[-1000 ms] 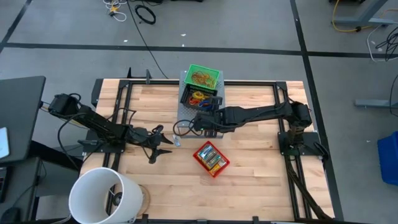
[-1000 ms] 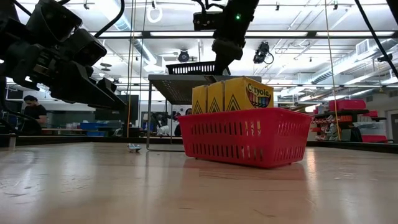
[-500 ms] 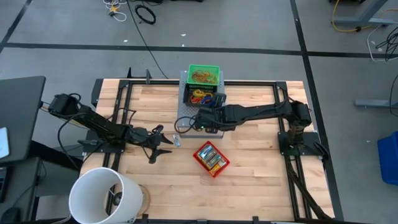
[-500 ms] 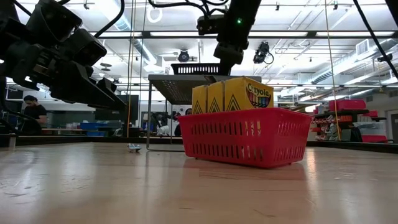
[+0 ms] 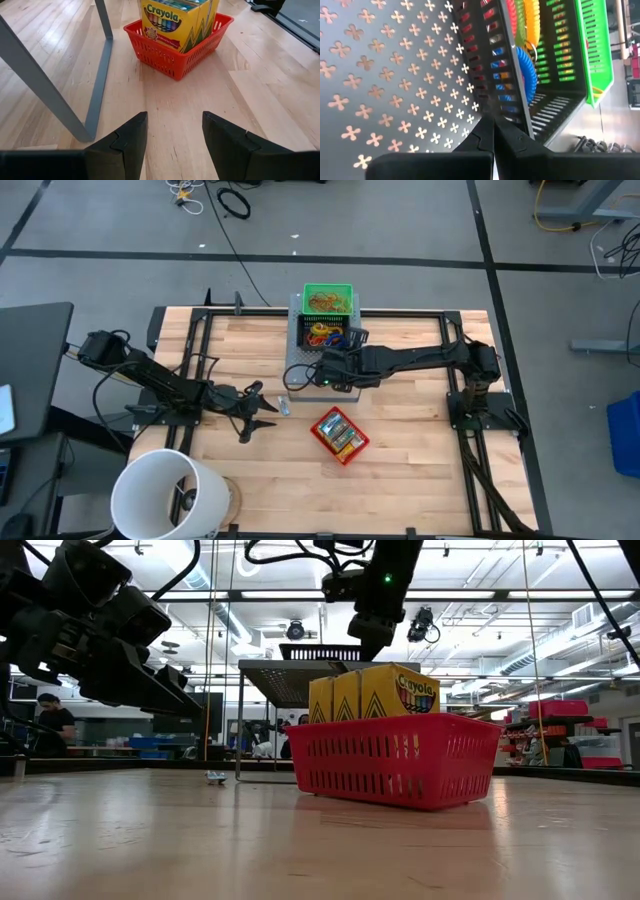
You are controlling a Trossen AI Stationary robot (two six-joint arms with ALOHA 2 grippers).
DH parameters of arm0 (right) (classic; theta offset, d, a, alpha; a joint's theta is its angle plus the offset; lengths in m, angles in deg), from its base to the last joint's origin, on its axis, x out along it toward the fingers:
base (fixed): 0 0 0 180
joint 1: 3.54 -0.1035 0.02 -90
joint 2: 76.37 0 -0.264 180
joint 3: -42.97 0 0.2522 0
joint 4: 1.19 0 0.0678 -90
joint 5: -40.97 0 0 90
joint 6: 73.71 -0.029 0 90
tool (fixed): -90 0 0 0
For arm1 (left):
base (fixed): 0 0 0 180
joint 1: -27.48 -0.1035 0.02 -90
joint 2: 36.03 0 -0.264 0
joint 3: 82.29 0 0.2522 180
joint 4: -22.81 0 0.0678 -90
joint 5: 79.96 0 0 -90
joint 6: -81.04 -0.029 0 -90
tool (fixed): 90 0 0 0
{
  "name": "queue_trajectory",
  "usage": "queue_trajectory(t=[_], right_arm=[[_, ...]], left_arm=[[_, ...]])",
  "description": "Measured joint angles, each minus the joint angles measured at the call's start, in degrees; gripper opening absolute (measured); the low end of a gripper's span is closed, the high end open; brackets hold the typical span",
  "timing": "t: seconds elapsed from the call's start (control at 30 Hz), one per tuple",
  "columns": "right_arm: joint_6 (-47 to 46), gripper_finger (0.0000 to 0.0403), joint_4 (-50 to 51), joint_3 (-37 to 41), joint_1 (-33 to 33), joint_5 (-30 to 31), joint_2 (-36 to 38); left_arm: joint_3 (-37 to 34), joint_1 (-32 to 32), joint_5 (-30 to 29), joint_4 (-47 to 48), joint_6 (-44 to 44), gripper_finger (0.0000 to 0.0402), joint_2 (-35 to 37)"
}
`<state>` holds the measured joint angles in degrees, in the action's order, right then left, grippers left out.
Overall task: Pick & Place Office Desk Supplies
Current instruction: Adjust the black basket on the shelf, then put the red basket on the shelf
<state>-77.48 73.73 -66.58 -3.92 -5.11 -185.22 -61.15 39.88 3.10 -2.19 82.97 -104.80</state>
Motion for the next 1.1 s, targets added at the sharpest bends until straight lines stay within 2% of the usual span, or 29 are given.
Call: queue_trajectory(t=[0.2, 0.37, 0.6, 0.83, 0.97, 1.1], right_arm=[[-1.8, 0.0, 2.5, 0.0, -0.7, -0.5, 0.0], [-1.4, 0.0, 3.2, 0.0, -4.0, -2.5, 0.7], [-0.1, 0.0, 7.1, 0.0, -10.4, -17.1, 3.9], [-11.7, 0.0, 6.9, 0.0, -17.7, -33.8, 5.7], [-18.1, 0.0005, -0.4, 0.4, -21.6, -39.0, 4.9], [-23.6, 0.0042, -7.2, 0.9, -24.1, -39.9, 3.1]], left_arm=[[0.0, 0.0, 0.0, 0.0, -0.3, 0.0194, 0.0], [0.0, 0.0, 0.0, 0.0, -0.7, 0.0194, 0.0], [0.0, 0.0, 0.0, 0.0, -1.3, 0.0194, 0.0], [0.0, 0.0, 0.0, 0.0, -1.0, 0.0194, 0.0], [0.0, 0.0, -0.1, 0.0, -1.7, 0.0194, 0.0], [0.0, 0.0, -0.5, 0.0, -2.7, 0.0194, 0.0]])
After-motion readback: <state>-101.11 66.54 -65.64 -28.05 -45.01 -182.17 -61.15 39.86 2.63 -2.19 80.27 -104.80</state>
